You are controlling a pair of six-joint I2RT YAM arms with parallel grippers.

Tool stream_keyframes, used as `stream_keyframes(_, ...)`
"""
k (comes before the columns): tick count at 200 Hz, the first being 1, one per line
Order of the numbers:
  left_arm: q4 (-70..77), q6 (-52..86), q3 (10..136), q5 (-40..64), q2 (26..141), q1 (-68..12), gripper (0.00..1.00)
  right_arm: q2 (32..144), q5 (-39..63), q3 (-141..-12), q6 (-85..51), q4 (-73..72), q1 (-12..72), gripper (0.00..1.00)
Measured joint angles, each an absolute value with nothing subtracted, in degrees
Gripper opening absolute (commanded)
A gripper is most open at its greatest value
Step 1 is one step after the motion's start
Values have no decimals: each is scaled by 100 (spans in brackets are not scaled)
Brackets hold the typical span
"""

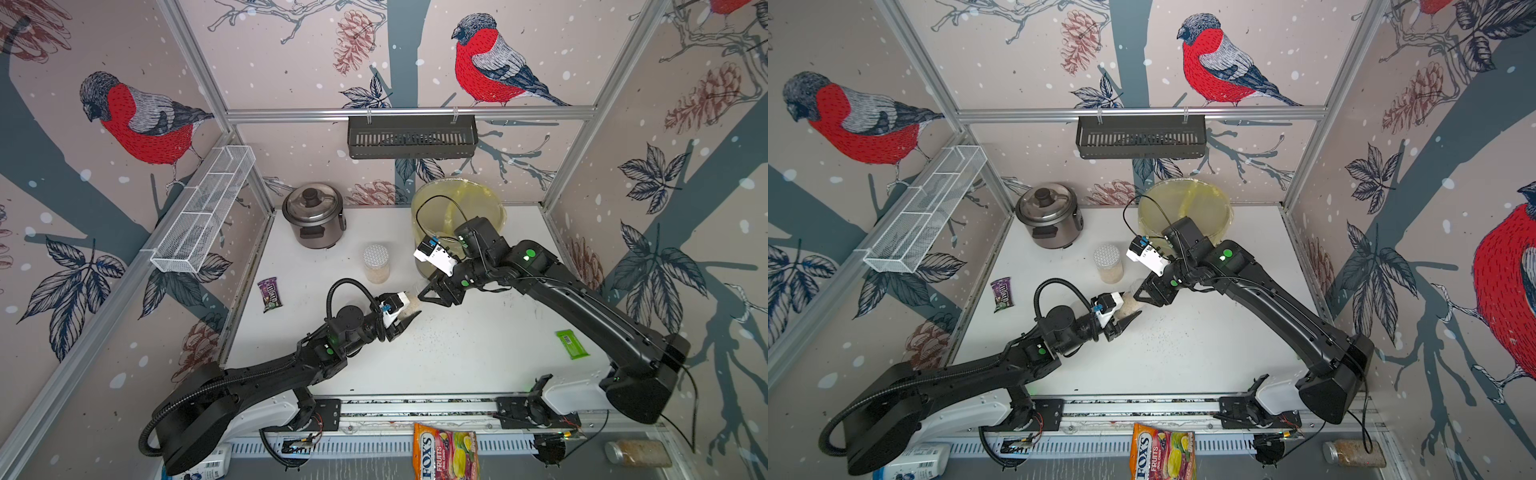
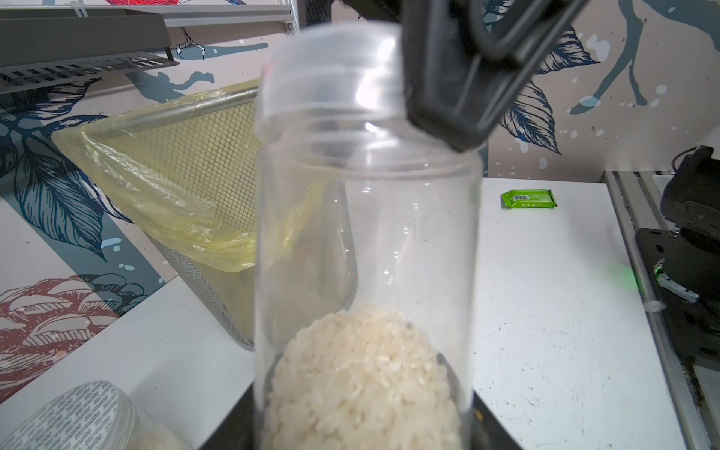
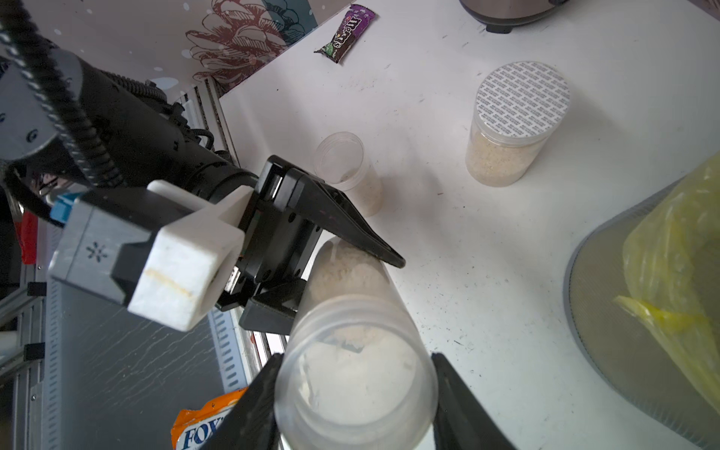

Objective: Empty moldy rice from jars
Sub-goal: Unscrew the lid from the jar.

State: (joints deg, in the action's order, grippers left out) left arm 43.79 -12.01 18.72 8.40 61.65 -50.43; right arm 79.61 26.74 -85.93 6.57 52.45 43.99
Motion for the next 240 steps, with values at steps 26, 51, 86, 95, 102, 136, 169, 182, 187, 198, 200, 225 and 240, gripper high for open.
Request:
stream_keyframes(26,4414,-1203,1881,869,6184,-5043,0,7961,2845,-8619,1177,5345,4257,52)
stream_keyframes(51,4425,-1225,1881,886,6141,-5037,0,7961,2923,-8665,1651,5415,4195,52)
stream_keyframes(86,4353,-1243,1885,923,6147,-5000,0,7964,2950,-8611,2204,5428,4191,52)
stream_keyframes(95,4316,-1245,1896,934,6160,-5000,0,7964,2947,-8586,2292,5430,4187,52)
stream_keyframes(102,4300,-1247,1900,941,6165,-4998,0,7964,2950,-8573,2357,5430,4185,52)
stream_keyframes(136,4263,-1247,1916,961,6224,-4984,0,7981,2871,-8547,2547,5415,4270,55)
stream_keyframes(169,4171,-1243,1914,1000,6237,-4965,0,7981,2720,-8512,2692,5376,4414,58)
stream_keyframes(182,4134,-1232,1914,1015,6239,-4965,0,7981,2648,-8493,2720,5341,4471,60)
stream_keyframes(187,4123,-1223,1914,1026,6239,-4960,0,7979,2635,-8471,2722,5315,4486,61)
stream_keyframes(198,4077,-1221,1914,1024,6243,-4956,0,7975,2609,-8401,2720,5225,4512,63)
stream_keyframes(200,4069,-1219,1914,1024,6246,-4956,0,7972,2606,-8390,2720,5210,4517,63)
stream_keyframes(225,3990,-1221,1909,1031,6248,-4954,0,7878,2574,-8187,2714,5013,4554,67)
stream_keyframes(240,3983,-1221,1909,1028,6246,-4943,0,7806,2567,-8093,2714,4906,4558,67)
